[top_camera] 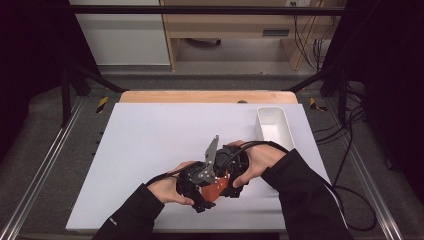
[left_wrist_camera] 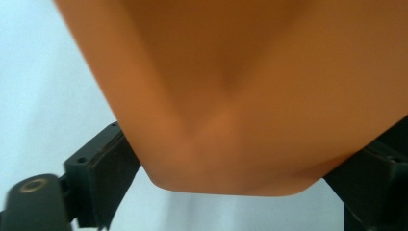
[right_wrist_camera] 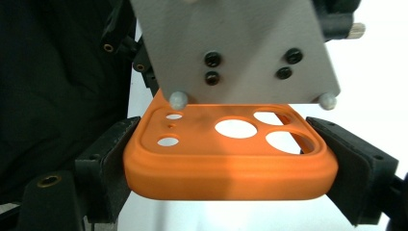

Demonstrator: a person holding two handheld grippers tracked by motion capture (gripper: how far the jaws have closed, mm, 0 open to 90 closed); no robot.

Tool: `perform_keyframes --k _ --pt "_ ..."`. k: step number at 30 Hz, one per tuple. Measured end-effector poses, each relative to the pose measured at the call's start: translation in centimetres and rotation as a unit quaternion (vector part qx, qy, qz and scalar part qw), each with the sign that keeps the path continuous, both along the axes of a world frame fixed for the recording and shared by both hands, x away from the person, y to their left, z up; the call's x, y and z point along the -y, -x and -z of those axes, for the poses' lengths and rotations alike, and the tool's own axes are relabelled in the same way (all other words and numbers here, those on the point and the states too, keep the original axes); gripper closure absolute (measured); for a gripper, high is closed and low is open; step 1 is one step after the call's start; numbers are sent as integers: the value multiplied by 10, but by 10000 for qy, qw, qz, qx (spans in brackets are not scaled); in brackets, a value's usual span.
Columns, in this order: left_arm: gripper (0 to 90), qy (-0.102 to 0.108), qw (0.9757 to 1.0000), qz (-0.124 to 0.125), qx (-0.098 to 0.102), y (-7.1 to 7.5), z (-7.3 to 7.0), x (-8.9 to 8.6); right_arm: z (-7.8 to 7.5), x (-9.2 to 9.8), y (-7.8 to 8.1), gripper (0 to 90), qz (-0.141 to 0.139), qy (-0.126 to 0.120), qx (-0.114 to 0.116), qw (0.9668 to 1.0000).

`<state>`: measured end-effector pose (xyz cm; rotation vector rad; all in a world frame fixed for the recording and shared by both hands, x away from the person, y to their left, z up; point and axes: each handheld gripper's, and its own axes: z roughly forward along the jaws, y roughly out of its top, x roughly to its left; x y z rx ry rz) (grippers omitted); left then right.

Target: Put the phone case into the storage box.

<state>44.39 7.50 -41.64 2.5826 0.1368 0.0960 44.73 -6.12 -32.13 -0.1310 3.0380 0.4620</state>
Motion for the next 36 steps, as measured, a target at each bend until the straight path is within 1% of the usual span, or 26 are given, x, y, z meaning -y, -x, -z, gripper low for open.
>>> perform_keyframes --k 4,9,14,18,19,20,23,25,26,27,28,29,30,31,32,33,34,35,36 --pt "142 -6 10000 34 23 0 0 0 -1 0 0 164 3 18 0 10000" --pt "148 5 9999 31 121 1 -1 -1 -2 1 0 163 30 3 -6 10000" --pt "152 28 9999 53 154 1 0 -1 -1 0 0 159 9 -3 45 10000" --pt "153 136 9997 46 203 0 0 -3 -2 1 1 155 32 -69 66 9999" --pt "153 133 9996 55 231 0 0 -4 -2 1 1 154 33 -90 71 9999" --pt "154 192 9995 26 230 1 0 -4 -3 1 1 152 66 -103 73 9999" --pt "154 216 9994 19 263 1 0 -5 -4 2 0 151 30 -149 79 9999" --pt "155 283 9991 6 306 0 1 -5 -4 2 0 147 92 -199 91 9997" --pt "155 271 9991 9 312 0 1 -6 -5 3 1 125 75 -233 107 9996" --pt "155 271 9991 9 312 0 1 -6 -5 3 1 125 75 -233 107 9996" --pt "155 343 9991 -11 267 0 2 -7 -6 3 1 114 76 -232 117 9996" --pt "155 385 9989 -24 259 -1 3 -8 -6 4 1 96 72 -257 131 9996" --pt "155 382 9990 -37 227 -2 3 -9 -7 5 2 85 74 -294 158 9994" --pt "155 353 9991 -42 238 -2 3 -10 -8 6 2 64 67 -347 161 9992" --pt "155 410 9989 -74 222 -3 4 -11 -12 8 4 49 102 -463 219 9986" --pt "155 390 9990 -82 188 -3 4 -12 -12 8 4 49 102 -463 219 9986" --pt "155 440 9988 -85 210 -3 4 -14 -13 9 4 45 124 -512 245 9983" --pt "155 498 9986 -102 155 -3 5 -16 -17 14 4 40 204 -686 284 9970" --pt "154 498 9986 -102 155 -3 5 -16 -17 14 4 40 204 -686 284 9970"
